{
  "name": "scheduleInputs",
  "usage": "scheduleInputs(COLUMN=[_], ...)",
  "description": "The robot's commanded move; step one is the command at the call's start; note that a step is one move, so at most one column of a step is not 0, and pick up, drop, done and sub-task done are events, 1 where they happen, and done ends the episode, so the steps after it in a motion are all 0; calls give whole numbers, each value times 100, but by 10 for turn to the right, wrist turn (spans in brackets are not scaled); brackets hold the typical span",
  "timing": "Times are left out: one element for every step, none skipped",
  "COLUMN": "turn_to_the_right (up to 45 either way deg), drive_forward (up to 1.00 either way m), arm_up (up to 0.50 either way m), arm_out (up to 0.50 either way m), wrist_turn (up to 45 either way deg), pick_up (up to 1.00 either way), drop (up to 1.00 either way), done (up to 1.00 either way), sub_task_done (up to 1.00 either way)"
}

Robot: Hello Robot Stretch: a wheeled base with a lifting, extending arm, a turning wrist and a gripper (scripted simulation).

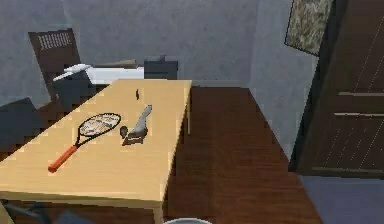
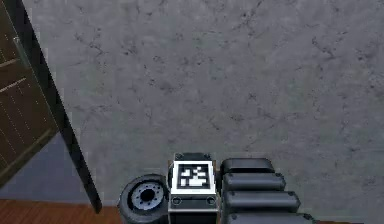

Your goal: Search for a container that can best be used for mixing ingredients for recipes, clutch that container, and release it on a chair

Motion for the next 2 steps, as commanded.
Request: scheduleInputs(turn_to_the_right=[-450, -450], drive_forward=[0, 0], arm_up=[0, 0], arm_out=[0, 0], wrist_turn=[0, 0], pick_up=[0, 0], drop=[0, 0], done=[0, 0], sub_task_done=[0, 0])
